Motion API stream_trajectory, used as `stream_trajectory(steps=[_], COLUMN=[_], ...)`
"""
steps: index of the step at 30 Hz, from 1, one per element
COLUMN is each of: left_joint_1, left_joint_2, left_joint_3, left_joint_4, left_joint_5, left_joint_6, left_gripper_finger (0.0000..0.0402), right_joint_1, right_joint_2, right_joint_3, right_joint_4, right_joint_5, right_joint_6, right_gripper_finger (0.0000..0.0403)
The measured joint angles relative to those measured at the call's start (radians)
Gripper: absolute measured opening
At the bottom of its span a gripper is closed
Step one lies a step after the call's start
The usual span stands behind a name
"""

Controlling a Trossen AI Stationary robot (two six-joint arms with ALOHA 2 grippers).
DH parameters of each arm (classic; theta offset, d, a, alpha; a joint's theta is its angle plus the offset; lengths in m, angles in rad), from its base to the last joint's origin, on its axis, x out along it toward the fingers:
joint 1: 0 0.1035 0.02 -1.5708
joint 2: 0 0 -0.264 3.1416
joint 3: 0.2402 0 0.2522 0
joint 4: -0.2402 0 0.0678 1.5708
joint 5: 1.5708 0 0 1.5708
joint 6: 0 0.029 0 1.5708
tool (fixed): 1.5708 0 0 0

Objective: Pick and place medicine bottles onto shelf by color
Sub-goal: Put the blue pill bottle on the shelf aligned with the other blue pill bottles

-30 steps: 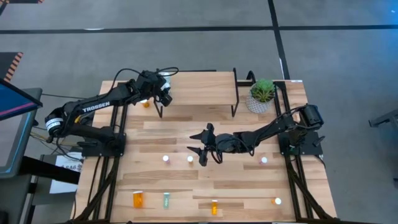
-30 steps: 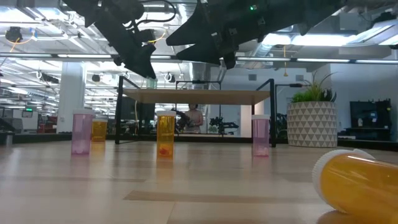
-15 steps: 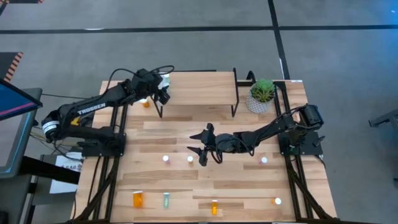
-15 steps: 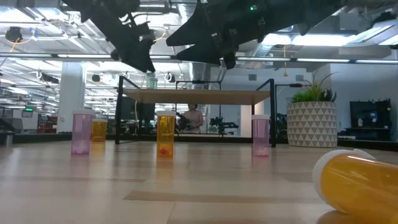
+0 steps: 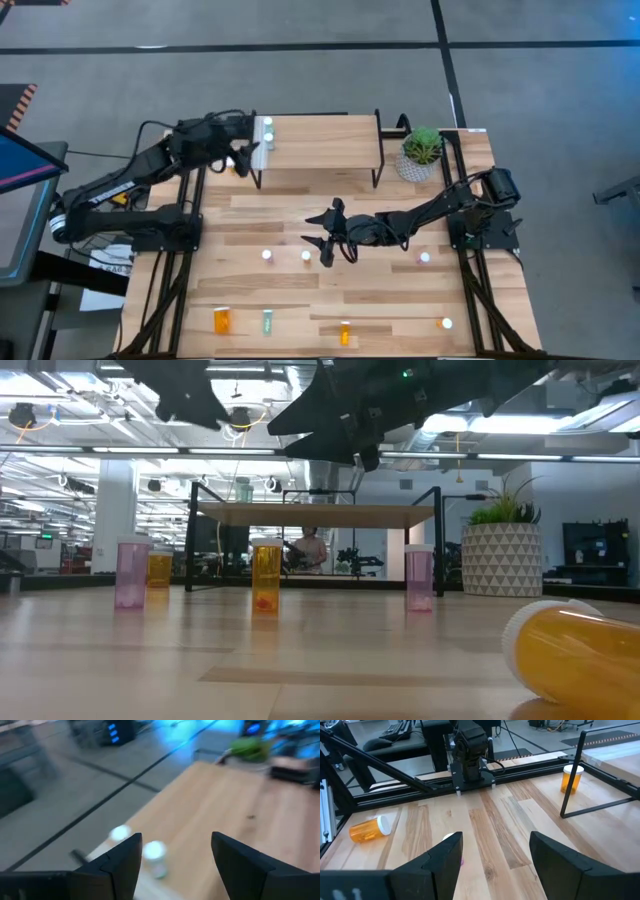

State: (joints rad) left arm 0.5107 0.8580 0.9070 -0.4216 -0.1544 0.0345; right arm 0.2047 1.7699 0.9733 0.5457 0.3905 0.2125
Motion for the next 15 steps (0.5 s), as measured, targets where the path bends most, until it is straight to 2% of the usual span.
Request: stream_trajectory(steps=[7, 15], left_joint_1=[-0.148, -0.342], left_joint_2=[-0.089, -0.193], left_joint_3=[-0.034, -0.214], left_joint_4=[0.017, 0.170], left_joint_5=[0.016, 0.018], left_joint_6=[-0.004, -0.101], left_gripper_finger=[0.0226, 0.0226], right_joint_1=[-0.006, -0.011], right_joint_2=[0.000, 0.000], right_joint_3=[0.000, 0.000], right_joint_4=[0.000, 0.010], right_joint_5=[0.000, 0.000], right_joint_6=[-0.010, -0.018], right_gripper_finger=[0.0255, 0.0255])
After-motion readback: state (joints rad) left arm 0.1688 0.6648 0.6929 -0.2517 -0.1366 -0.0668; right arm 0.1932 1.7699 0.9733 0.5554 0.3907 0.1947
